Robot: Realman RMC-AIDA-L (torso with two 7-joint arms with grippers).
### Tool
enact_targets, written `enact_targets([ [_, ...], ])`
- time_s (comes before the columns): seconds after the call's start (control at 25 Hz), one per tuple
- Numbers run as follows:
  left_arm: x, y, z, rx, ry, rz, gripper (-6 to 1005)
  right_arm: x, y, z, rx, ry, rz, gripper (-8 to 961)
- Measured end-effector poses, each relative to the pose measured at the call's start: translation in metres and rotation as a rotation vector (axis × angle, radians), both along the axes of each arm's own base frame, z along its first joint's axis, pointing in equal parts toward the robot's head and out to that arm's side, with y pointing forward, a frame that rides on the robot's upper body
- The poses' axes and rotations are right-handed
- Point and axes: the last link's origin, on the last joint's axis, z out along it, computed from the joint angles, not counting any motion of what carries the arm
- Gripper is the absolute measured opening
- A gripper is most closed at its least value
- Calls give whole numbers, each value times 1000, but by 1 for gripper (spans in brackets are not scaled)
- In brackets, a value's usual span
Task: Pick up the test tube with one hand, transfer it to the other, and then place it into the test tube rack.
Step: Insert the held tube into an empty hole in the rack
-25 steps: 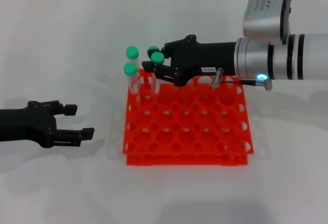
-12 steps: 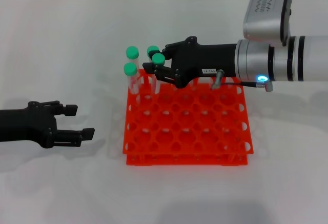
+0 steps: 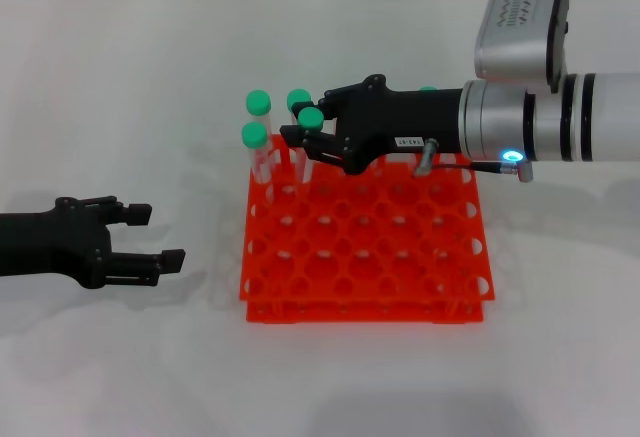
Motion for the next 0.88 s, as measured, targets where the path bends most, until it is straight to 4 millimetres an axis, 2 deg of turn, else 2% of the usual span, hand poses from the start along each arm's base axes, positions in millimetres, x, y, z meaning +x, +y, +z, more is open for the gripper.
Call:
enact_targets([
  [0.88, 0, 0, -2, -5, -4, -5, 884, 0, -1, 0, -11, 2, -1, 266],
])
